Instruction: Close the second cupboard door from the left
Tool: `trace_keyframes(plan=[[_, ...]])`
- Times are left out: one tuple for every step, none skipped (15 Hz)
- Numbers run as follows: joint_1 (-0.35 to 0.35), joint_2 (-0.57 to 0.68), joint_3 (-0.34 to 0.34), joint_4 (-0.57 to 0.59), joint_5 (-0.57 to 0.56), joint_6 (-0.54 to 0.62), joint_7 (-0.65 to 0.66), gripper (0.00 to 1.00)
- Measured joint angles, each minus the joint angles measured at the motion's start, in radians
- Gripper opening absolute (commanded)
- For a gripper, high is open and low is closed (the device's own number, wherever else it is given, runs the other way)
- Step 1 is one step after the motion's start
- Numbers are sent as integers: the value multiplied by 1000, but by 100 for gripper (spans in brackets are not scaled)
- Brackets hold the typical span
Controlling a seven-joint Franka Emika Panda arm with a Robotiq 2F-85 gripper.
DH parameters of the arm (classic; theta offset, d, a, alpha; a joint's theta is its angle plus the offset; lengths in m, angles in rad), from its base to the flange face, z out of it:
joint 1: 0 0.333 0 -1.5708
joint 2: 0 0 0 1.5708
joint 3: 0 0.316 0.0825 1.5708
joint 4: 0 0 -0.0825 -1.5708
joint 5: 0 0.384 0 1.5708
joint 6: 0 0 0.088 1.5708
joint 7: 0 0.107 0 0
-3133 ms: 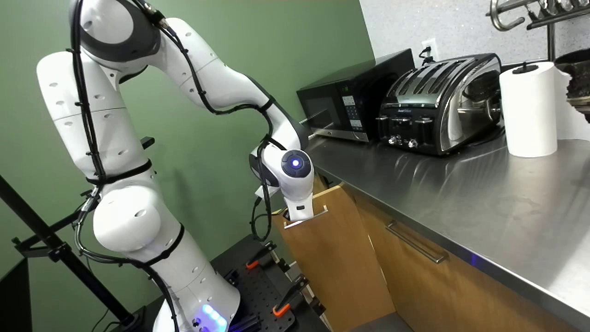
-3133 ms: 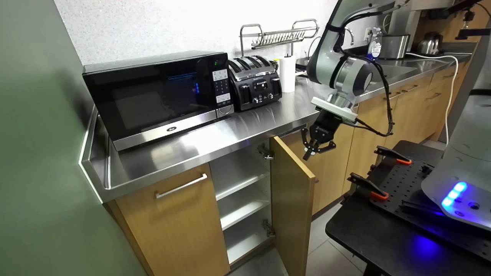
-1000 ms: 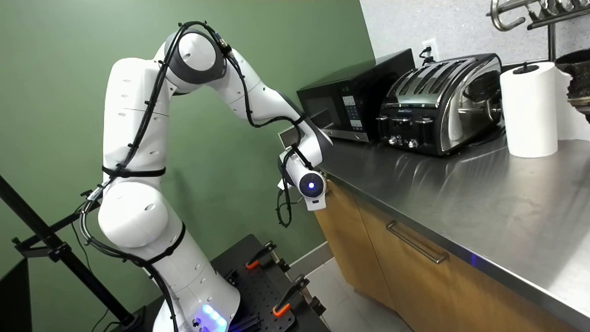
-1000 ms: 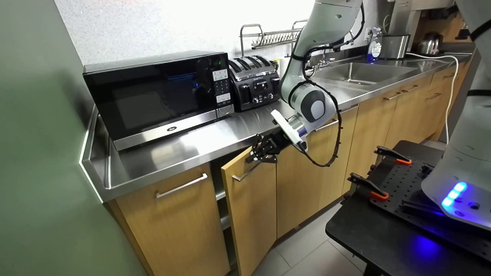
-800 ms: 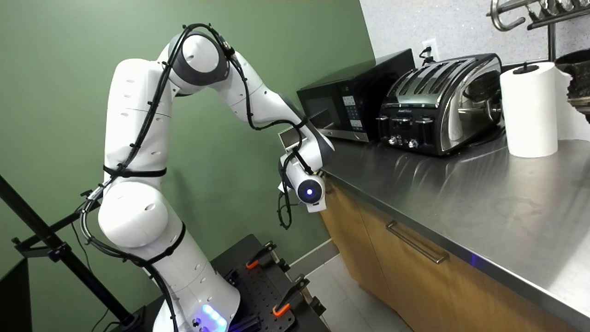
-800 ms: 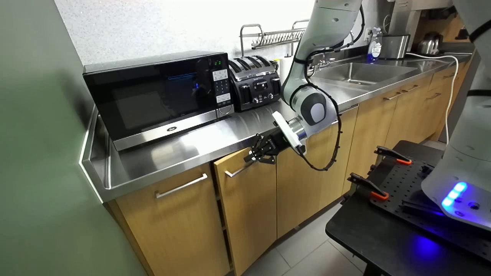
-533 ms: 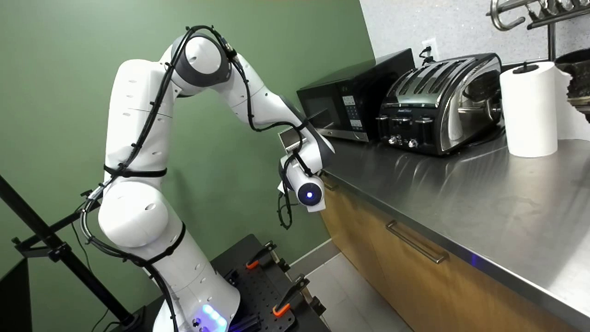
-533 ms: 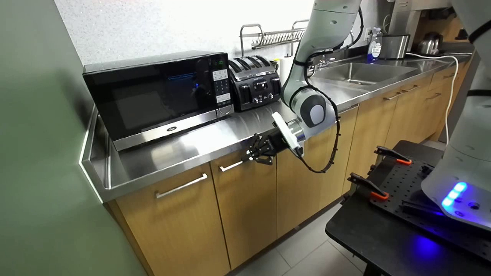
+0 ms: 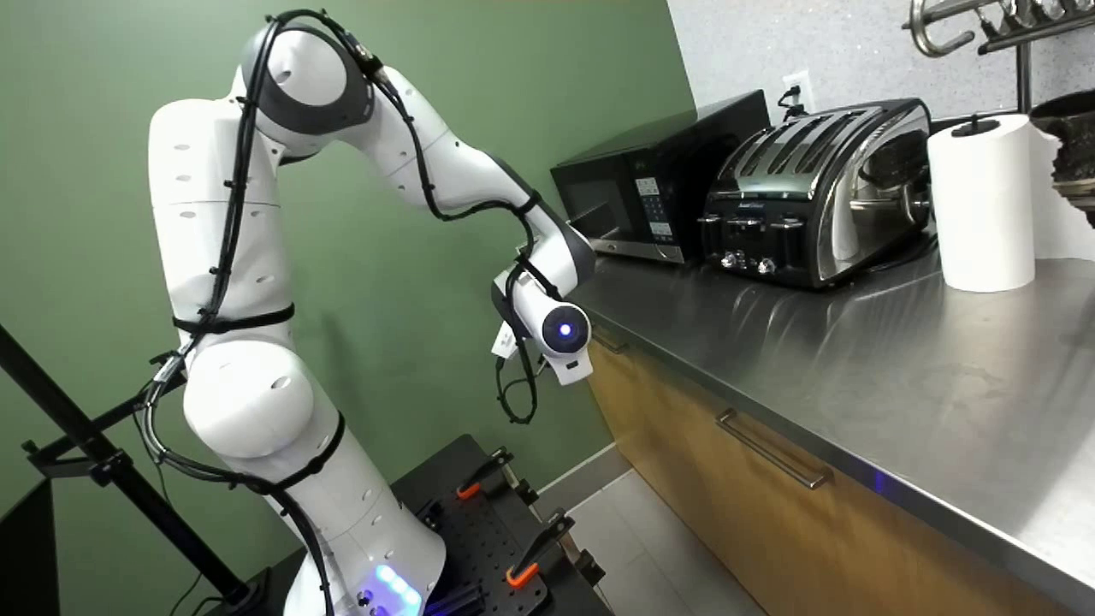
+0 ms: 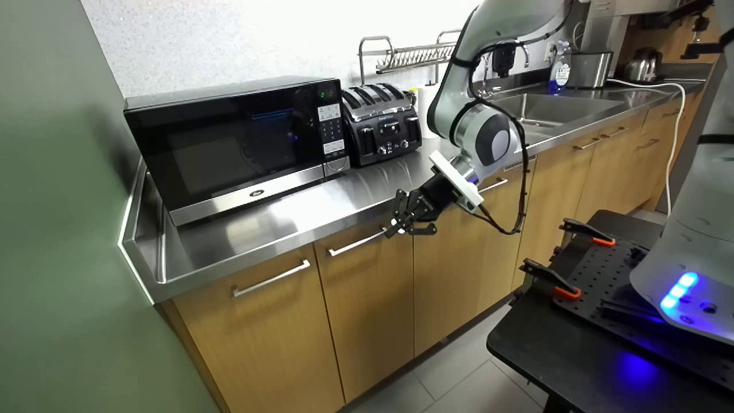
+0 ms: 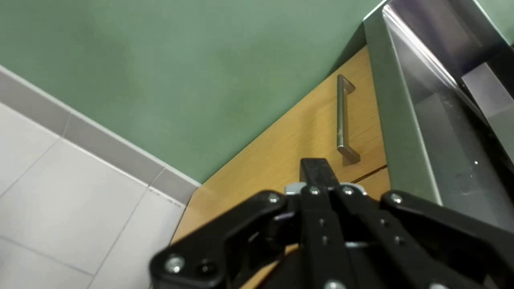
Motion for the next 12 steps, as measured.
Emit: trace_keyframes(plan=[[1, -52, -1, -29, -44, 45, 5, 0], [3, -106, -1, -56, -93, 99, 16, 0], [6, -158, 0, -77, -144, 155, 36, 0], [9, -213, 4, -97, -207, 215, 70, 0], [10, -268, 10, -114, -281, 271, 117, 0], [10, -324, 19, -131, -369, 322, 178, 0], [9, -377, 30, -148, -464, 361, 249, 0], [9, -426, 44, -163, -557, 388, 321, 0], [9, -468, 58, -178, -650, 402, 395, 0], [8, -503, 74, -191, -743, 405, 469, 0], [6, -531, 88, -202, -835, 405, 542, 0], [3, -554, 99, -209, -926, 403, 612, 0]])
